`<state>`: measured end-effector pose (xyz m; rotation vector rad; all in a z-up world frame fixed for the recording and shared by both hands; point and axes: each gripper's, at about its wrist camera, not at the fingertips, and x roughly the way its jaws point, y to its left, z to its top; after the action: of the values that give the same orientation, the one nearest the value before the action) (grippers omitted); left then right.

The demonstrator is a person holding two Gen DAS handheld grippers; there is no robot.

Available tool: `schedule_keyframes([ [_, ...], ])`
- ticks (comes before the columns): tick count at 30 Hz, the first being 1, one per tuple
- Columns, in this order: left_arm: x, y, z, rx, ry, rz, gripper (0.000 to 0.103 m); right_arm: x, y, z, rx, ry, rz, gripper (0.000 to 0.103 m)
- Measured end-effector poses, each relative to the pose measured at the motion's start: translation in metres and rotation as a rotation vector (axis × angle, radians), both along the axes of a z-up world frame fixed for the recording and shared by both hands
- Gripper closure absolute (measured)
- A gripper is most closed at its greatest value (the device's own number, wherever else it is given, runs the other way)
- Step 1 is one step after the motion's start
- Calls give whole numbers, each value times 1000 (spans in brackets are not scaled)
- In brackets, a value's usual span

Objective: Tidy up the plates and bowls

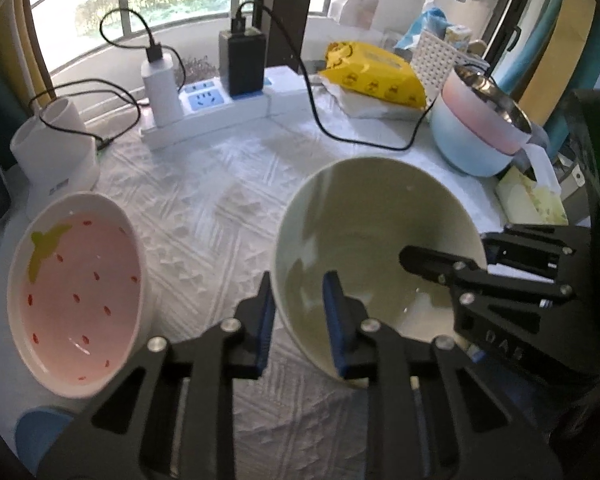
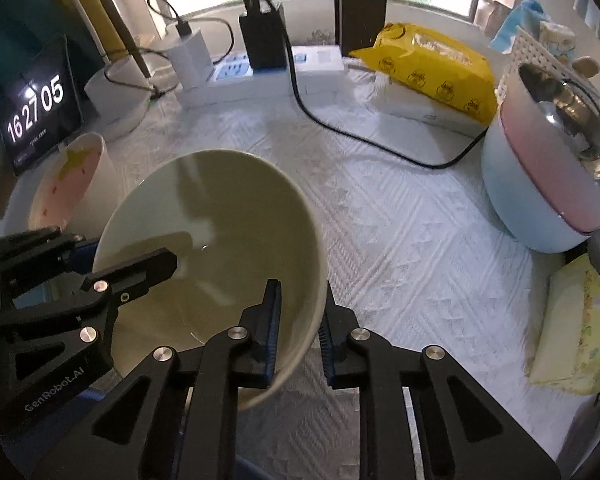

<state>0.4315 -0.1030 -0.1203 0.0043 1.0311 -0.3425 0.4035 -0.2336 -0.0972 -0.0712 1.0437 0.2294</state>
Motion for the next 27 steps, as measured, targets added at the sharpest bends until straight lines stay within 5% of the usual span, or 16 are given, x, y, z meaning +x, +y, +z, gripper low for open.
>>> schedule_keyframes([
  [14,-21,16,43,63,-241,58,79,-17,16,39,51,-148,-5,92],
  [27,-53,18,71,53,-313,76,79,-46,14,68,99,-226,-26,92],
])
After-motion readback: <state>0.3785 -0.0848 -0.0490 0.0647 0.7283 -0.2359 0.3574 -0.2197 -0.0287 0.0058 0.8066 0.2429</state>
